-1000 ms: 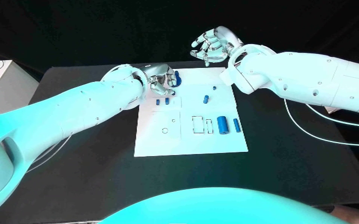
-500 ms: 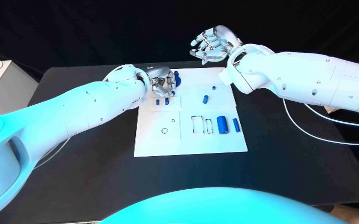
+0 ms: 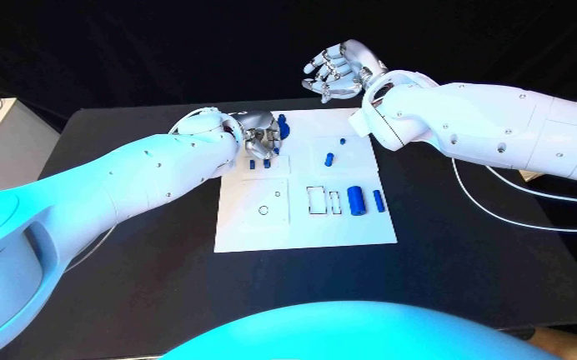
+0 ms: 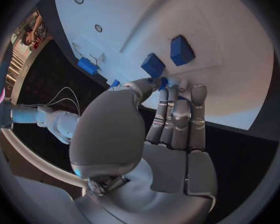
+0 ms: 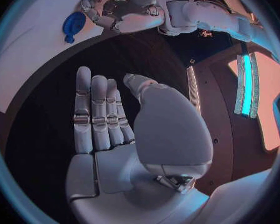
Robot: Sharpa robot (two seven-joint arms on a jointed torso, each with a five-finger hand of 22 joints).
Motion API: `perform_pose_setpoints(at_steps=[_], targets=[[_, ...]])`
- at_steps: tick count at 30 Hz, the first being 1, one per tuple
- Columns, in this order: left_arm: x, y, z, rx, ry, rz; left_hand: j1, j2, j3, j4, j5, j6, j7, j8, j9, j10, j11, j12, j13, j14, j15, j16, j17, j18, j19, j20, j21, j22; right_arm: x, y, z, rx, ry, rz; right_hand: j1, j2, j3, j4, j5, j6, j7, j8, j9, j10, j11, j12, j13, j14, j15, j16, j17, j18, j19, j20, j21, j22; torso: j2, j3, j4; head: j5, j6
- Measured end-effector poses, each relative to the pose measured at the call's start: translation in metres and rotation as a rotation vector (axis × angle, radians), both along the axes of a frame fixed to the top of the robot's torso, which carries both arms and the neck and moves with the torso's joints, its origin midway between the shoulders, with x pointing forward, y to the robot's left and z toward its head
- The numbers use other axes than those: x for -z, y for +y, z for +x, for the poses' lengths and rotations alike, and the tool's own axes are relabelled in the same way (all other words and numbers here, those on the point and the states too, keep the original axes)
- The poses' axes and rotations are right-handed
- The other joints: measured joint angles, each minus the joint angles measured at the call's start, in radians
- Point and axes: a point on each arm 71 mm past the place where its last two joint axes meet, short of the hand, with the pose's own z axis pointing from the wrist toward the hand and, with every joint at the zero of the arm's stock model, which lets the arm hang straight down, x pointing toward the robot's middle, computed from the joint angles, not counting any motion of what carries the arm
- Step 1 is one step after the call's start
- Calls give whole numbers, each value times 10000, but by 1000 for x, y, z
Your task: Assemble the parts on the task board
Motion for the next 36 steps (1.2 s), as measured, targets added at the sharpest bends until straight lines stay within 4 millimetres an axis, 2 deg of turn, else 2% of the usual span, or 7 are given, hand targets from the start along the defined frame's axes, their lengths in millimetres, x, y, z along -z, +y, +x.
perform_pose_setpoints(at_steps=[14, 21, 22, 23, 30, 32, 36], targets=[[0, -5, 1, -48, -37, 56, 1, 80, 66, -67, 0, 130, 53, -86, -36, 158, -20, -66, -64, 108, -35, 95, 61, -3, 130, -16, 157, 202, 0, 1, 0, -19, 0, 14, 0, 0, 0, 0, 0, -2, -2, 0, 10, 2, 1, 0, -23, 0, 0, 1, -12, -1, 0, 0, 0, -19, -1, 4, 1, -4, 0], [0, -8, 1, -18, -34, 60, 13, 171, 190, -191, 0, 453, -16, -173, -40, 545, -159, -246, -172, 430, -144, 263, 347, -3, 414, -92, 502, 549, 0, 2, 0, -33, 9, 19, 0, 0, 0, 1, 0, -3, -3, 0, 9, 5, 3, -42, -52, 1, 0, 1, -12, -1, 1, 0, 0, -42, 3, 4, 1, -34, 0], [0, -8, 1, -18, -34, 64, 10, 175, 194, -194, 1, 483, -24, -193, -37, 581, -183, -282, -199, 437, -151, 263, 376, -17, 437, -115, 515, 588, 0, 2, 0, -35, 11, 19, 0, 0, -1, 1, 0, -3, -3, 0, 9, 6, 5, -41, -52, 1, 0, 1, -12, -1, 1, 0, 0, -42, 3, 3, 1, -35, 0], [1, -8, 1, -22, -33, 72, -34, 218, 237, -237, 1, 559, -22, -193, -29, 695, -197, -342, -232, 506, -185, 282, 417, -125, 488, -121, 589, 656, 0, 2, 0, -37, 14, 19, 0, 0, -1, 1, 0, -3, -3, 0, 9, 8, 6, -41, -52, 0, 0, 1, -12, -1, 1, 0, 0, -42, 3, 3, 0, -40, 0], [1, -8, 2, -38, -45, 139, 93, 357, 414, -414, 1, 832, -25, -321, 21, 1145, -313, -595, -348, 881, -282, 448, 775, -124, 862, -218, 960, 1071, 0, 2, -1, -41, 25, 19, 0, 0, -1, 1, 0, -4, -4, 0, 20, 48, -30, -41, -75, 1, 0, 2, -11, 0, 38, 37, 0, -57, 2, -3, 0, -64, 0], [1, -8, 2, -42, -61, 140, 132, 395, 452, -513, 1, 936, -34, -346, 29, 1320, -325, -660, -377, 1005, -322, 498, 929, -276, 997, -260, 1080, 1225, 0, 2, -1, -43, 28, 19, 0, 0, -1, 1, 0, -4, -4, -1, 20, 48, -30, -41, -75, 1, 0, 2, -11, -1, 38, 37, 0, -57, -3, -5, 6, -71, 0], [1, -7, 3, -62, -148, 100, 118, 466, 482, -645, -4, 1128, -54, -401, 97, 1608, -394, -765, -401, 1249, -396, 575, 1209, -275, 1256, -320, 1316, 1498, 0, 3, -1, -49, 34, 18, 0, 0, 0, 1, 0, -5, -5, -1, 19, 49, -30, -41, -75, 1, 0, 2, -11, 0, 38, 37, 0, -57, -9, -10, 9, -72, 0]])
